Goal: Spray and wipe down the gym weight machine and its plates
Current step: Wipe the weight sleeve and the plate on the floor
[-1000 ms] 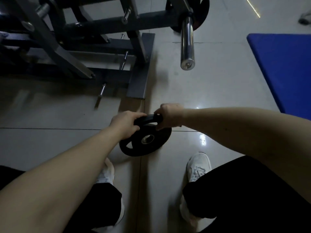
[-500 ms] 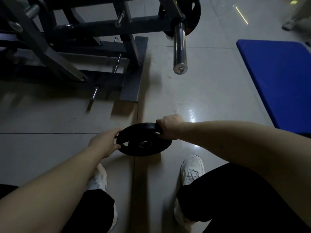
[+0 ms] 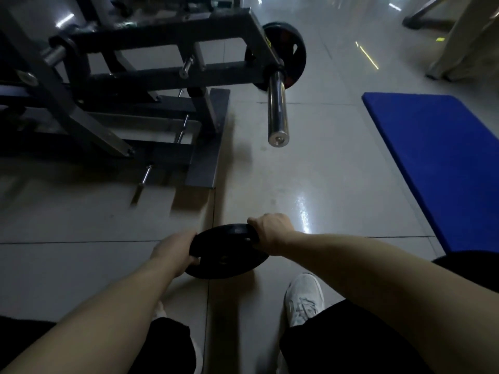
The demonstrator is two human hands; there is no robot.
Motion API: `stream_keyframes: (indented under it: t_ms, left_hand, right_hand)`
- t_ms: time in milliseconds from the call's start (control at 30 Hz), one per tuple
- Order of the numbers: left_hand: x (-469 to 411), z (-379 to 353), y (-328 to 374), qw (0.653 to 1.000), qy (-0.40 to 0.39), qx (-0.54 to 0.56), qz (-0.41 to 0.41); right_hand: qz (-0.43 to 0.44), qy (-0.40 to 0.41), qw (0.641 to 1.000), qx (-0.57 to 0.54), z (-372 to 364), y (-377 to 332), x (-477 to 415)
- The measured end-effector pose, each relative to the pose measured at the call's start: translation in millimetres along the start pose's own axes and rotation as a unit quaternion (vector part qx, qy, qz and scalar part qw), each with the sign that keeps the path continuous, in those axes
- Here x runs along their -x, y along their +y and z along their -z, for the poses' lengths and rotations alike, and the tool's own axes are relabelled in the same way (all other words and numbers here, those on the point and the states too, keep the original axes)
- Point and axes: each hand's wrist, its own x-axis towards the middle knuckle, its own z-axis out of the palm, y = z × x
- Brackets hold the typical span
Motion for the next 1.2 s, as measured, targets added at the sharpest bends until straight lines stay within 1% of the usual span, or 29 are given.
stream_keyframes:
  t_ms: [133, 233, 300, 400, 500, 600, 700, 767, 867, 1033, 1200]
  left_hand:
    - [2.2, 8.9, 6.8, 1.0, 0.01, 0.006, -0.022]
    - [5.7, 43.0, 29.2, 0.998, -0.013, -0.043, -0.047]
    - [6.8, 76.3, 48.9, 0.995, -0.013, -0.071, -0.071]
    - [12.0, 132.8, 81.5, 0.988, 0.025, -0.101, -0.118]
    - [18.0, 188.9, 116.5, 0.973, 0.072, -0.137, -0.172]
    - [21.1, 228.5, 139.7, 0.965, 0.113, -0.123, -0.204]
    - [7.8, 238.8, 147.8, 0.962, 0.152, -0.064, -0.216]
    - [-2.5, 239.1, 154.2, 0.959, 0.175, -0.043, -0.218]
    - [-12.7, 244.8, 169.5, 0.958, 0.171, -0.025, -0.229]
    - [-30.2, 253.9, 181.2, 0.958, 0.176, -0.021, -0.226]
    - [-42.3, 254.1, 176.2, 0.958, 0.172, -0.03, -0.228]
  right_hand:
    - [0.0, -0.008, 1.0, 0.001, 8.6, 3.6, 8.0]
    - [-0.027, -0.001, 1.0, -0.003, 38.5, 12.4, 19.7]
    - [-0.045, 0.016, 0.999, -0.005, 68.5, 22.0, 27.6]
    - [-0.065, 0.07, 0.995, -0.006, 116.2, 39.6, 44.2]
    - [-0.098, 0.115, 0.988, -0.019, 164.5, 57.8, 63.9]
    - [-0.13, 0.159, 0.978, -0.036, 202.4, 72.9, 74.4]
    - [-0.162, 0.218, 0.958, -0.093, 216.1, 95.8, 74.9]
    - [-0.173, 0.242, 0.95, -0.097, 219.5, 111.7, 71.2]
    - [-0.188, 0.242, 0.947, -0.098, 222.0, 127.9, 66.0]
    - [-0.207, 0.246, 0.939, -0.122, 221.9, 146.1, 53.6]
    - [-0.187, 0.247, 0.942, -0.13, 216.2, 148.9, 40.8]
